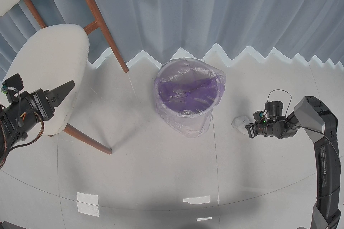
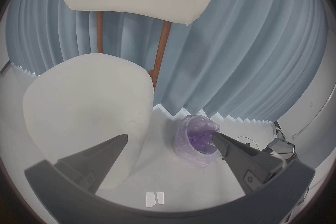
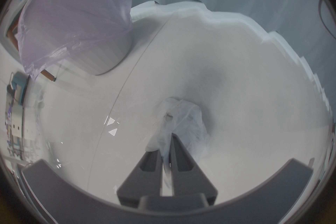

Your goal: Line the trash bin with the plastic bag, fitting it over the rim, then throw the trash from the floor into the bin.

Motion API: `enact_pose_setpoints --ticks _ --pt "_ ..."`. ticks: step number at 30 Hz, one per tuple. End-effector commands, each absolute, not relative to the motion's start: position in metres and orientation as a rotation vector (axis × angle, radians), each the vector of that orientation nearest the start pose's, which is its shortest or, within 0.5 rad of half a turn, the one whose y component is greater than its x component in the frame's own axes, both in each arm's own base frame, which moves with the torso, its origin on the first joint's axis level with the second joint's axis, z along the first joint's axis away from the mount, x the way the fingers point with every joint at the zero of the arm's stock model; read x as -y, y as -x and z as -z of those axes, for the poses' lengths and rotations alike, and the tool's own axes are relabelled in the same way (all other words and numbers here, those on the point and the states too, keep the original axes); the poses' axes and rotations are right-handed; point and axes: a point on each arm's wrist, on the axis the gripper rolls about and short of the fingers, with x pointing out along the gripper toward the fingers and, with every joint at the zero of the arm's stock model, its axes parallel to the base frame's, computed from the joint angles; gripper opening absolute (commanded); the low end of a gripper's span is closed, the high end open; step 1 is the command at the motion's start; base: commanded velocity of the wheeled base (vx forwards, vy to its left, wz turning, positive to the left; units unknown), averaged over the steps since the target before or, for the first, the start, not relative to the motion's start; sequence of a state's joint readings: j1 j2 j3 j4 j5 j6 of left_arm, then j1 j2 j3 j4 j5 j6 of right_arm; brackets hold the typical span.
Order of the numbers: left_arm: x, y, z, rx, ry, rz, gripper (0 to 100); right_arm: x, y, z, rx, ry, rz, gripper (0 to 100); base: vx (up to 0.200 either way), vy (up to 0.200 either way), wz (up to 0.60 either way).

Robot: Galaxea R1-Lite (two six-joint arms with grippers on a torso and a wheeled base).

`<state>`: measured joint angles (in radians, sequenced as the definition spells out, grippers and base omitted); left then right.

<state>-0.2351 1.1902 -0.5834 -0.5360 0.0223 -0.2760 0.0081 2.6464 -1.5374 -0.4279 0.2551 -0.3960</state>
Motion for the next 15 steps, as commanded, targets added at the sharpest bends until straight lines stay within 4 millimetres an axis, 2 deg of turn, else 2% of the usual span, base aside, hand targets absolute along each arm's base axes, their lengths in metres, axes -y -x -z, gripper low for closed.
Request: enact_pose_setpoints --ticks 1,2,3,4,5,6,8,9,11,12,14,15 --pt "0.037 -0.174 -0.238 -0.067 0.269 0.183 100 -0.008 -0.46 -0.007 -0.609 0.187 -0.342 0 0.0 0.0 0.0" --pt "0.035 -0.173 -0.24 -0.049 0.273 0.176 100 -0.009 -0.437 -0.047 -0.579 0.103 -0.318 0 0.0 0.0 0.0" --pt "0.032 -0.171 -0.241 -0.035 0.274 0.164 100 -0.009 -0.414 -0.074 -0.567 0.018 -0.3 0 0.0 0.0 0.0" --pt "0.032 -0.171 -0.241 -0.032 0.275 0.163 100 -0.009 -0.404 -0.086 -0.557 -0.019 -0.291 0 0.0 0.0 0.0" --pt "0.032 -0.171 -0.241 -0.032 0.275 0.163 100 -0.009 -0.404 -0.086 -0.557 -0.019 -0.291 0 0.0 0.0 0.0" --pt "0.028 -0.167 -0.243 -0.016 0.276 0.148 100 -0.008 -0.374 -0.118 -0.517 -0.114 -0.264 0 0.0 0.0 0.0" --pt "0.025 -0.162 -0.243 -0.004 0.277 0.138 100 -0.006 -0.338 -0.158 -0.423 -0.187 -0.243 0 0.0 0.0 0.0" --pt "0.024 -0.159 -0.244 0.003 0.278 0.134 100 -0.004 -0.325 -0.169 -0.389 -0.204 -0.238 0 0.0 0.0 0.0" --pt "0.021 -0.153 -0.246 0.026 0.279 0.125 100 0.003 -0.285 -0.205 -0.272 -0.236 -0.233 0 0.0 0.0 0.0" --pt "0.021 -0.152 -0.247 0.031 0.279 0.124 100 0.003 -0.277 -0.212 -0.249 -0.239 -0.239 0 0.0 0.0 0.0" --pt "0.019 -0.143 -0.245 0.039 0.28 0.12 100 0.001 -0.235 -0.242 -0.143 -0.266 -0.273 0 0.0 0.0 0.0" --pt "0.018 -0.139 -0.243 0.041 0.28 0.121 100 -0.002 -0.219 -0.249 -0.113 -0.272 -0.292 0 0.0 0.0 0.0"
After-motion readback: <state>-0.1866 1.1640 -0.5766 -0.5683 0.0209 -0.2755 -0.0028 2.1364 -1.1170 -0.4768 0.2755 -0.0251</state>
